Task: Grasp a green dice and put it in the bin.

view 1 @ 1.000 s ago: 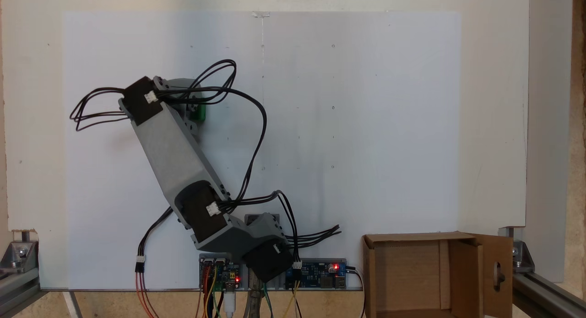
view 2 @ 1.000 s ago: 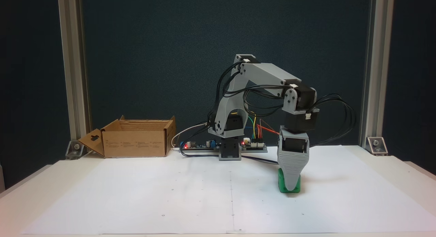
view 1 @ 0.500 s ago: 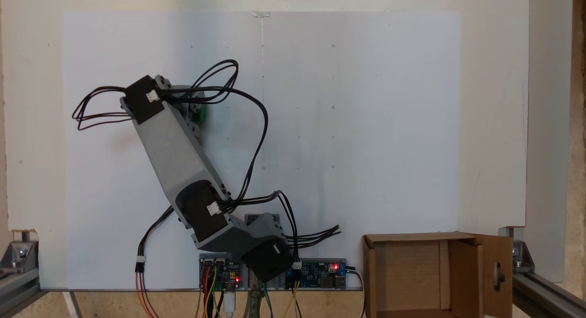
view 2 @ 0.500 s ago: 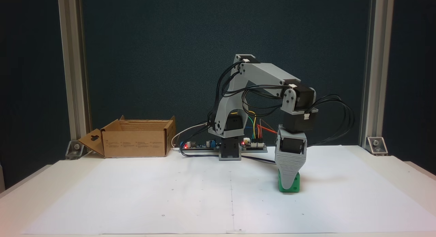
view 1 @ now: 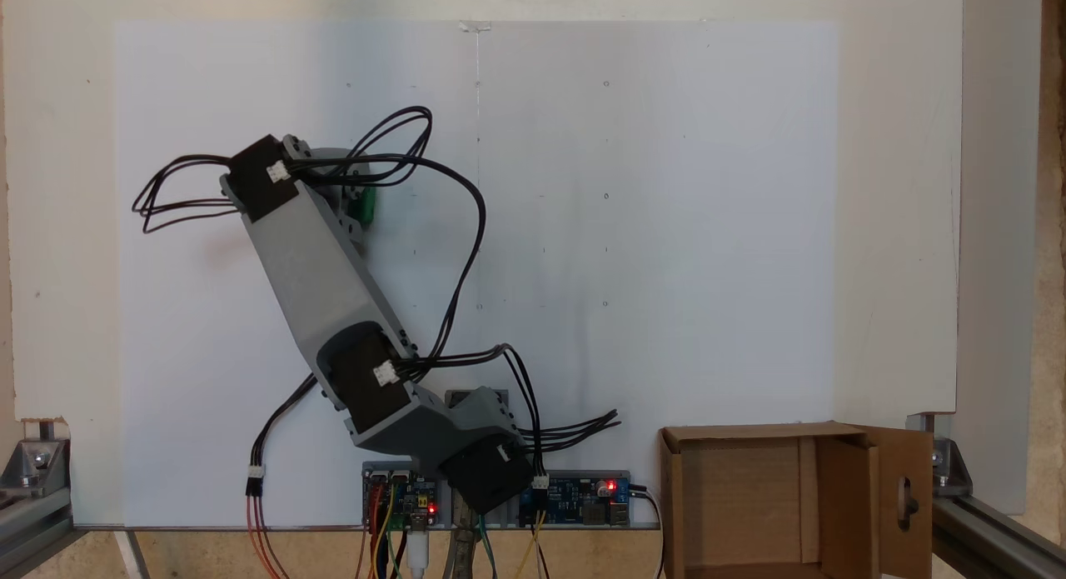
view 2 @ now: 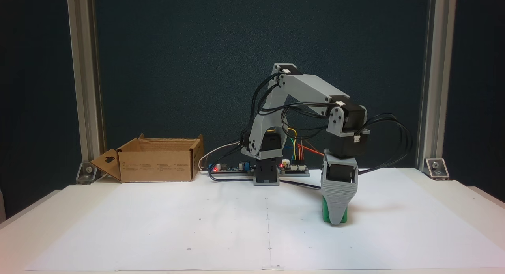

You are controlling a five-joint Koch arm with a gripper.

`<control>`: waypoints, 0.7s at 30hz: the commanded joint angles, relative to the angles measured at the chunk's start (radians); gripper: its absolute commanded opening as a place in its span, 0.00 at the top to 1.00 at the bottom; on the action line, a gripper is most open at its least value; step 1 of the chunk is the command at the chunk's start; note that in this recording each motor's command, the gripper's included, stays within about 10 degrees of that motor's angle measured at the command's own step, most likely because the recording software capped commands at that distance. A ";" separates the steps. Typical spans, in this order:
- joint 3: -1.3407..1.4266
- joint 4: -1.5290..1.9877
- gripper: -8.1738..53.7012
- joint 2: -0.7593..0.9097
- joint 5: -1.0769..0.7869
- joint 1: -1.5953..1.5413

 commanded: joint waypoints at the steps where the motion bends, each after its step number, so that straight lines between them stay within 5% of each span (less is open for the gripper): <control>1: -0.067 -0.003 0.35 0.012 -0.064 0.000; 7: -0.067 -0.012 0.48 0.002 -0.064 0.003; 21: -0.043 -0.063 0.48 0.002 -0.064 0.041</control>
